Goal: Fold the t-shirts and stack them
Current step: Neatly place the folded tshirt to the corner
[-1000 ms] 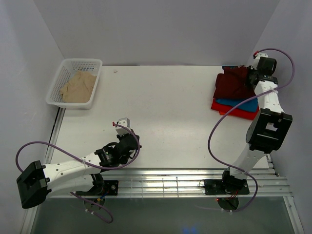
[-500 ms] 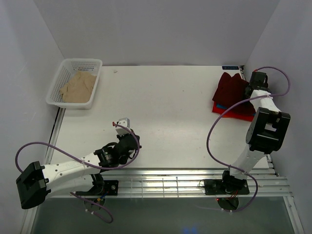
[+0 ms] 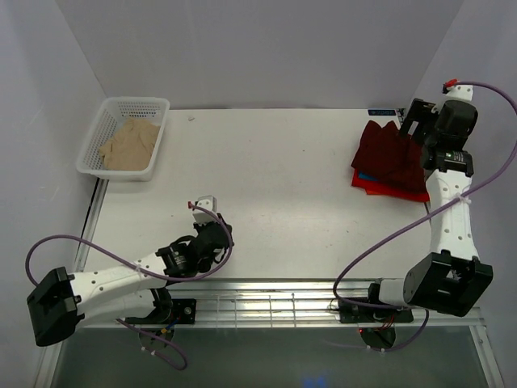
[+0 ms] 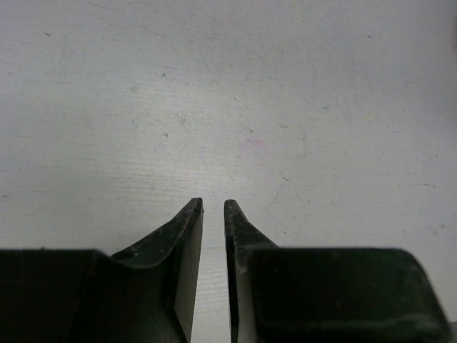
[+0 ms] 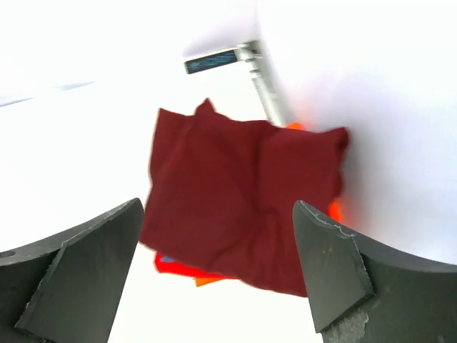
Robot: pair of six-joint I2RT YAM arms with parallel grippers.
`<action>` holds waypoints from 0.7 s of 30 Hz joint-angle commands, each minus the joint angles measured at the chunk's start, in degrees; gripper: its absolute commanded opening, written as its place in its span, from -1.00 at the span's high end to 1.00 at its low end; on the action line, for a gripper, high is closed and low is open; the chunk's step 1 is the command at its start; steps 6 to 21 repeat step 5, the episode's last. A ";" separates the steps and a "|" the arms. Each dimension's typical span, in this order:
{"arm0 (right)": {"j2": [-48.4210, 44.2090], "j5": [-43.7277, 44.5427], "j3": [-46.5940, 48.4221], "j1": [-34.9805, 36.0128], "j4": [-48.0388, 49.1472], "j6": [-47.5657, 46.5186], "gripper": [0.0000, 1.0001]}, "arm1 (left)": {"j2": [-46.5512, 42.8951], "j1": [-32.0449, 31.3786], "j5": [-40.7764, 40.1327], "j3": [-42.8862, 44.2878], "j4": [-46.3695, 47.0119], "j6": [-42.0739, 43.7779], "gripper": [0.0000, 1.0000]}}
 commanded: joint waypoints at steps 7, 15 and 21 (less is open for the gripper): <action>-5.14 -5.08 -5.21 6.09 -1.26 1.47 -0.80 | -0.97 0.09 -5.25 6.97 -3.37 4.50 0.15; -5.14 -5.08 -5.21 6.09 -1.26 1.47 -0.80 | -0.97 0.09 -5.25 6.97 -3.37 4.50 0.15; -5.14 -5.08 -5.21 6.09 -1.26 1.47 -0.80 | -0.97 0.09 -5.25 6.97 -3.37 4.50 0.15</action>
